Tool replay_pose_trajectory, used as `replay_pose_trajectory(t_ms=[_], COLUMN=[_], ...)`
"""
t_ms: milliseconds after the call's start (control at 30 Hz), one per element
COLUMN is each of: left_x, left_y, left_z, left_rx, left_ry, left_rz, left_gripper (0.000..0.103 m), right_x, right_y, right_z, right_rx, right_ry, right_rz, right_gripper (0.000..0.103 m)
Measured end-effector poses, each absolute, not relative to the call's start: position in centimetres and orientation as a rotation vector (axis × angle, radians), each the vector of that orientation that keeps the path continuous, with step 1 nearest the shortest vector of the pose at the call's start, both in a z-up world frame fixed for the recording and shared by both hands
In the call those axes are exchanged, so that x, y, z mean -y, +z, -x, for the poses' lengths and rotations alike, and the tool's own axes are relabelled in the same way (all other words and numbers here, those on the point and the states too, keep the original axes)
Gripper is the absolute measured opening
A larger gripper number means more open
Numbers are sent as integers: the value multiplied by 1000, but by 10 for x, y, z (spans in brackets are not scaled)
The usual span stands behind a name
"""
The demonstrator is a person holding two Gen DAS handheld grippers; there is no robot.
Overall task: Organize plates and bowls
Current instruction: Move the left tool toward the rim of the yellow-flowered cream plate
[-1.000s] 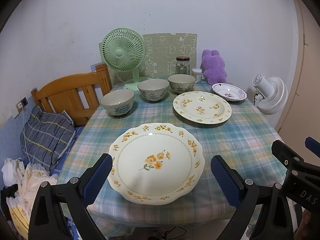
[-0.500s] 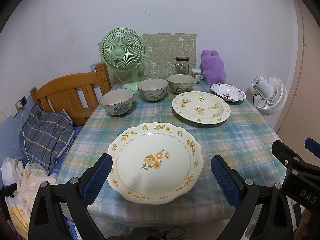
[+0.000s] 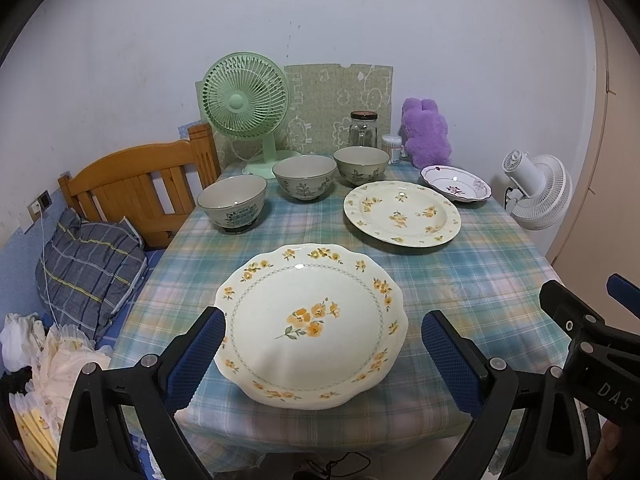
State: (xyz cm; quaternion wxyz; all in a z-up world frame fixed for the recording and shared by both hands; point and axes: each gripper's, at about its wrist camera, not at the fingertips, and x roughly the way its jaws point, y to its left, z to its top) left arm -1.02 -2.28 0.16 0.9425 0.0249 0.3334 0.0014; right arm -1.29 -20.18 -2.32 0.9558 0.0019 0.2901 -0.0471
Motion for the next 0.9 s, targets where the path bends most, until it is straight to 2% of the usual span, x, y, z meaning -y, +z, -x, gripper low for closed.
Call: replay_pose_trajectory(t_ms=[433,900], left_x=[-5,-52], left_y=[2,-13], left_z=[-20,-70], left_rx=[-718,-815], left_ry=[14,21], left_rz=[-44,-34], left_gripper=[94,89], right_x=[166,119], right_y=[-21,-32], right_z=[-16,-64], right_rx=[-633,-713], right_ry=[-82,-51], right_rz=[8,-5], right_gripper=[102,94])
